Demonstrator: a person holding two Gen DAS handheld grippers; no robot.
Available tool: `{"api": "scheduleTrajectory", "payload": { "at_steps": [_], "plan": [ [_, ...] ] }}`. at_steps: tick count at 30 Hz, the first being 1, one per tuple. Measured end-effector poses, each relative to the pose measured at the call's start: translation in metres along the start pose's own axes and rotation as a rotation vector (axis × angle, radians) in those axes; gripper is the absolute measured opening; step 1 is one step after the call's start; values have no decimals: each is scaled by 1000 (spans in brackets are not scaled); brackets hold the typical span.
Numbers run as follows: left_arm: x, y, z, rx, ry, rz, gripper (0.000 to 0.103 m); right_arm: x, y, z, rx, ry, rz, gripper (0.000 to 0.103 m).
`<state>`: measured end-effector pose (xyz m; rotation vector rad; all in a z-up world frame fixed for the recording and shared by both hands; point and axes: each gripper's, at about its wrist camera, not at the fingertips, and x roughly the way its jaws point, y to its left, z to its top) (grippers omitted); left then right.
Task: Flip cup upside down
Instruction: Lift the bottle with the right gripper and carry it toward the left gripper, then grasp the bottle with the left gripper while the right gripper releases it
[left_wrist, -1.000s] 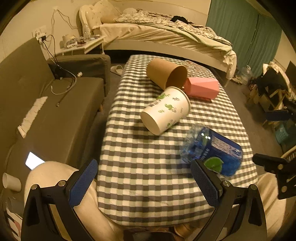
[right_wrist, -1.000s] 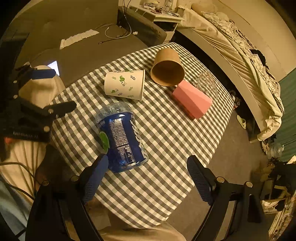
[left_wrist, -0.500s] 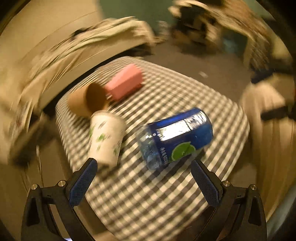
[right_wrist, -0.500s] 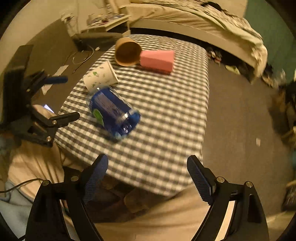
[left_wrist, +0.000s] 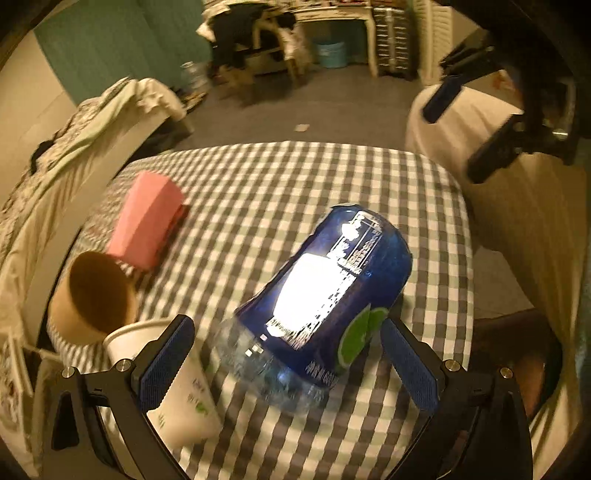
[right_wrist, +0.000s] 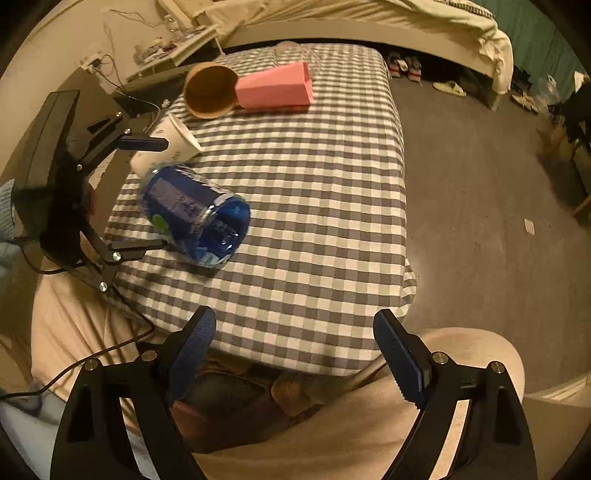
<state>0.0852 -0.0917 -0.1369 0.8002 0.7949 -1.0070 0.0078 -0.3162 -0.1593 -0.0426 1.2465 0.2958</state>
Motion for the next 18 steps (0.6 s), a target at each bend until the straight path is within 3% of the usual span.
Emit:
{"api": "scheduleTrajectory", "payload": {
  "at_steps": [12,15,18],
  "plan": [
    [21,-3,4,86,-52,-85,103,34,-2,30,45,57,2,87],
    [25,-5,3,82,-54,-110,101,38,-1,33,44,66,5,87],
    [24,-7,2,80,-48,-128,92,40,0,34,49,70,5,87]
  ]
}}
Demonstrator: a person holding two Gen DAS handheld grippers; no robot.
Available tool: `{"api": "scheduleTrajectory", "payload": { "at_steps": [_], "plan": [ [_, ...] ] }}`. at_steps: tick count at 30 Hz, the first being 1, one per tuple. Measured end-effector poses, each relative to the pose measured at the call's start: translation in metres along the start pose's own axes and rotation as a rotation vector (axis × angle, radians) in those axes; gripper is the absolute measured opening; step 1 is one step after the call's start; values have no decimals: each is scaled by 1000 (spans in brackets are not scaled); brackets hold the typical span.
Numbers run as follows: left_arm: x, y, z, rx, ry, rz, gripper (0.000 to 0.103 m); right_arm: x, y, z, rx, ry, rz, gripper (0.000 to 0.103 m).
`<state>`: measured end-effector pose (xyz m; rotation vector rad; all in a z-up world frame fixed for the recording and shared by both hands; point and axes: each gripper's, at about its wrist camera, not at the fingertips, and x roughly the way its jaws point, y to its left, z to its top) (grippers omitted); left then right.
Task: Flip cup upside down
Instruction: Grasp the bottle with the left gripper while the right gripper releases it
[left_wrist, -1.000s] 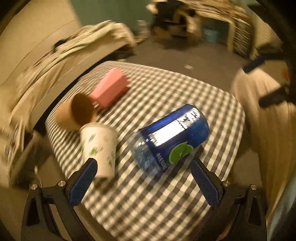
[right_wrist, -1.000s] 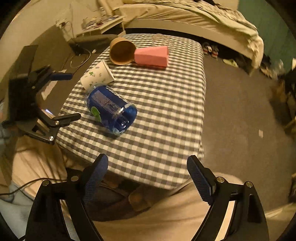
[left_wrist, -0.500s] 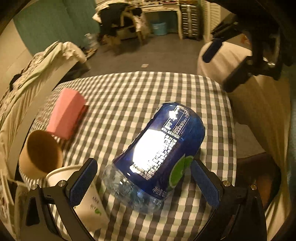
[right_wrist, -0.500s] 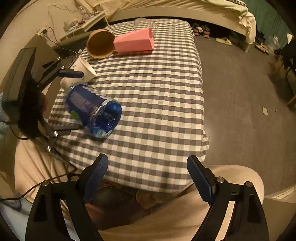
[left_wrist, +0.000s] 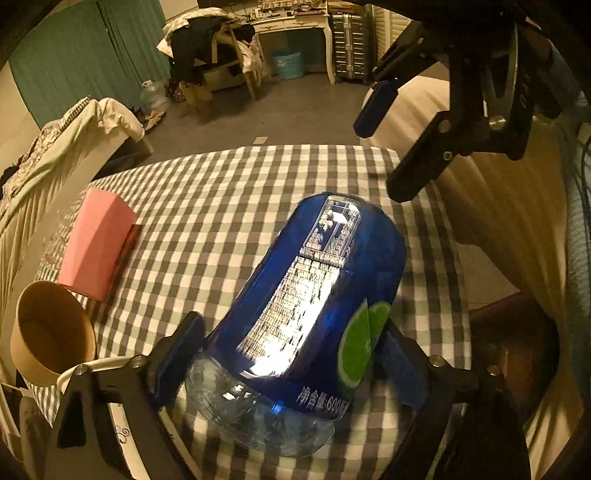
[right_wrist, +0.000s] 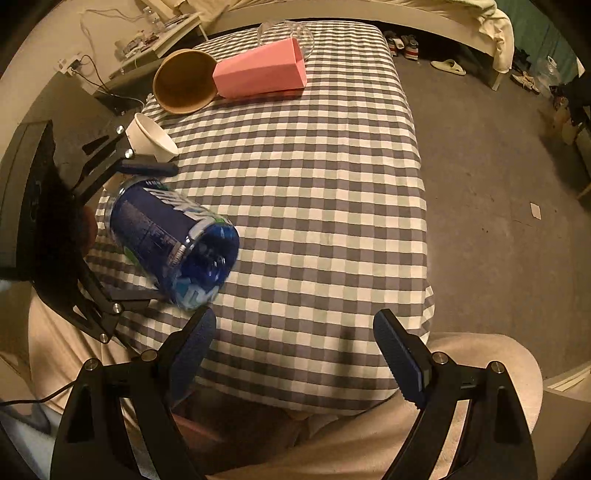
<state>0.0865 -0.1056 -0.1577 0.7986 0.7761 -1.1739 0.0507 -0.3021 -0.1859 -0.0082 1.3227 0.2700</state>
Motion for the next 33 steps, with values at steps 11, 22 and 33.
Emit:
{"api": "scheduleTrajectory", "payload": {
  "at_steps": [11,22,33],
  "plan": [
    [-21,0,12,-214,214,76,81,-19,1,-15,1,-58,39,87],
    [-52,5,33,-358,446,145,79,-35,-4,-42,11,-138,123,87],
    [-51,16,65,-466,279,248,77,-56,-30,-57,48,-215,155,87]
  ]
}}
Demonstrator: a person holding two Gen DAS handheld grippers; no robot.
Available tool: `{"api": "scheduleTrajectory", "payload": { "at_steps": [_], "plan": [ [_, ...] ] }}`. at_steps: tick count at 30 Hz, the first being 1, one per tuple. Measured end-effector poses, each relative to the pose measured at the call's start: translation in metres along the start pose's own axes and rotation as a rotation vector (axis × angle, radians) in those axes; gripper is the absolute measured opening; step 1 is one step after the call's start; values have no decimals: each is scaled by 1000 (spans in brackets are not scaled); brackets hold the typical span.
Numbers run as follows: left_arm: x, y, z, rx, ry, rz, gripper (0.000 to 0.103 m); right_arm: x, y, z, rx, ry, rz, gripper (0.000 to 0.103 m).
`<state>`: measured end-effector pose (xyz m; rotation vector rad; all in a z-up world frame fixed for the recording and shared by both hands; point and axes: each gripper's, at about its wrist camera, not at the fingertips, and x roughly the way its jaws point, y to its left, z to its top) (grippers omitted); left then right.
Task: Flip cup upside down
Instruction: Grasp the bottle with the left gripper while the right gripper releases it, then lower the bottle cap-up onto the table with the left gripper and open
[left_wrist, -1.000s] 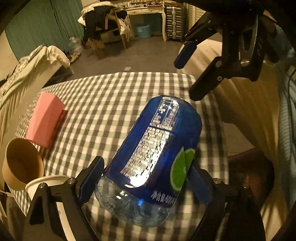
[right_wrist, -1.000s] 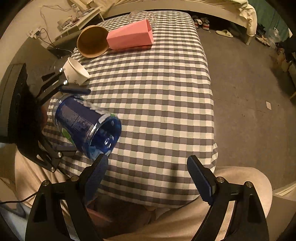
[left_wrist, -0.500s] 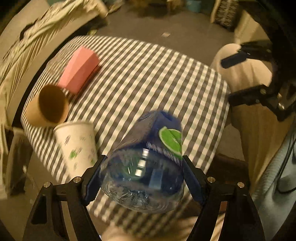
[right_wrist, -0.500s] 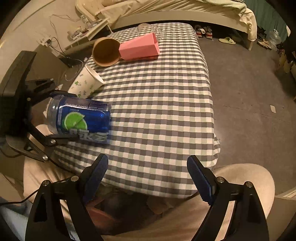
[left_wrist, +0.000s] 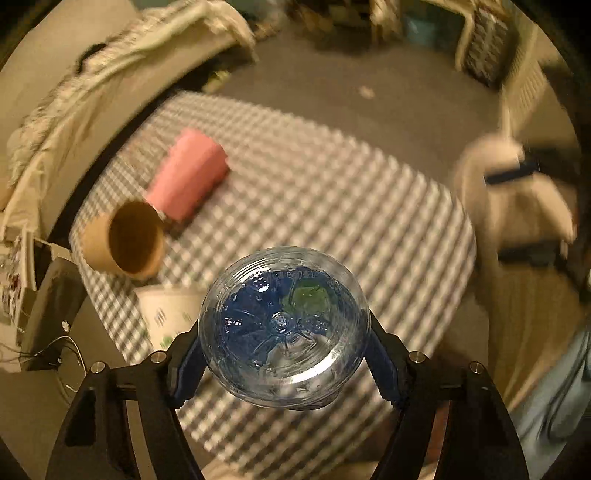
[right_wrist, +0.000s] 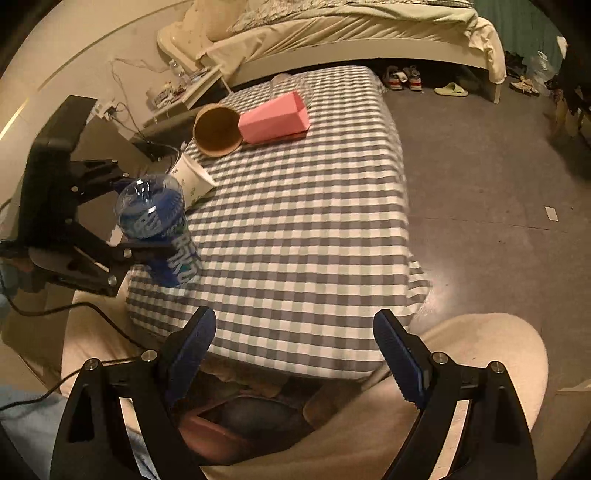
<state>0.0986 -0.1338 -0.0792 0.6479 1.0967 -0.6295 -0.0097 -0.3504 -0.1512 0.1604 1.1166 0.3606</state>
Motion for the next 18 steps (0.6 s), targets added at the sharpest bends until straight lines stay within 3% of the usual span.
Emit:
{"api": "scheduleTrajectory", "payload": {
  "at_steps": [2,8,12,18],
  "plan": [
    [-3,7,13,-66,-81,13,77,-1,-4,0,12,-6,-2,87],
    [17,19,39,-313,-316,146,77,0,-10,-2,27,-8,-8,87],
    [45,12,36,-437,-326,128,77,0,-12,-1,27,-6,-29,87],
    [51,3,34,-442,-353,130,74,8,-16,2,36,10,-45,87]
  ]
}}
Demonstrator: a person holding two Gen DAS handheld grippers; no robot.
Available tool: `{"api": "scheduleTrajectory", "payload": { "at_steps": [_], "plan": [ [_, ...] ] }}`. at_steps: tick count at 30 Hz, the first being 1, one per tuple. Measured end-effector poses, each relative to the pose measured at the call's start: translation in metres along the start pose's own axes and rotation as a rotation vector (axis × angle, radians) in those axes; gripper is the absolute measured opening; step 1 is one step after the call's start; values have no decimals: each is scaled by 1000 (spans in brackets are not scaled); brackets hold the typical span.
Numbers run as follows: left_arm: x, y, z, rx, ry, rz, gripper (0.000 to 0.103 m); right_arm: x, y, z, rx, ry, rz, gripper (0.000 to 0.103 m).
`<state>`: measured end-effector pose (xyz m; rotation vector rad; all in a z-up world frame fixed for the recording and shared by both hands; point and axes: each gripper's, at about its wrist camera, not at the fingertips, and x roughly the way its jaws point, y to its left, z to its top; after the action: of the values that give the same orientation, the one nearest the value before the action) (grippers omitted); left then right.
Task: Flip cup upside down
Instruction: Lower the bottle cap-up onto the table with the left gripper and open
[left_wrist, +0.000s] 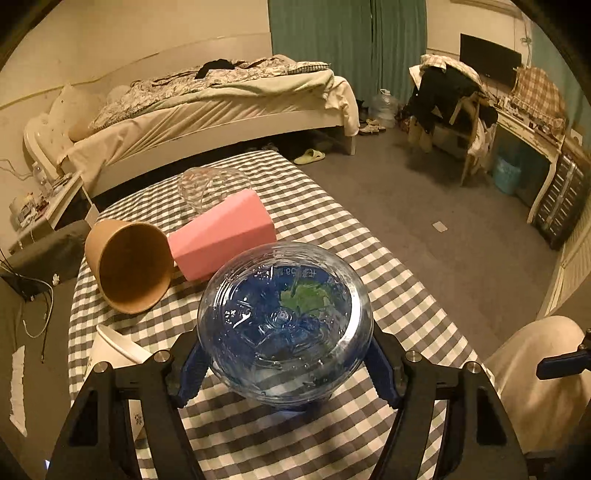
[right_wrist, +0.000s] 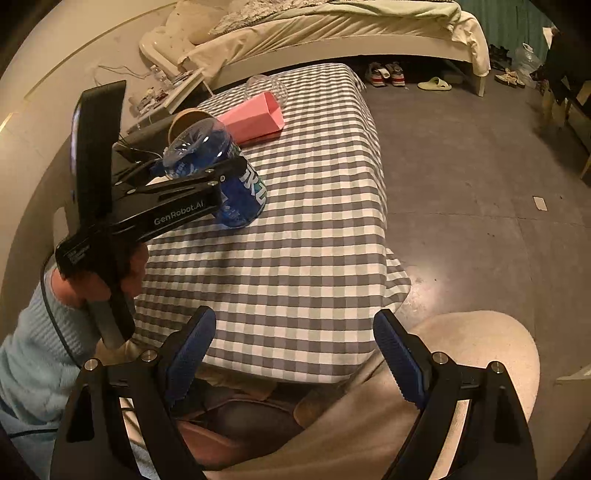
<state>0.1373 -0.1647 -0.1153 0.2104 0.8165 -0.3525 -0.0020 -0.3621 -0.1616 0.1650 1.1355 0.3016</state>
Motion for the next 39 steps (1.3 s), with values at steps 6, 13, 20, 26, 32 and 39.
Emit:
{"api": "scheduleTrajectory", "payload": {
  "at_steps": [6,13,20,26,32,39],
  "plan": [
    [-5,10,-3,-23,4,-41,77,6,3,5,-6,3,3,87],
    [-18,19,0,-83,-6,-96,90,-1,8,7,-19,-9,-18,87],
    [-76,30,20,-120,-116,-67,91,-36,24,14,-65,-91,-49,87],
    [-147,56,22,-211,-202,54,91,-78,47,34,-115,-250,-85,87],
    [-192,71,-13,-267,-236,153,91,-89,78,41,-156,-387,-113,87],
    [-192,67,-68,-294,-209,201,92,-63,96,26,-135,-392,-138,88]
  ]
}}
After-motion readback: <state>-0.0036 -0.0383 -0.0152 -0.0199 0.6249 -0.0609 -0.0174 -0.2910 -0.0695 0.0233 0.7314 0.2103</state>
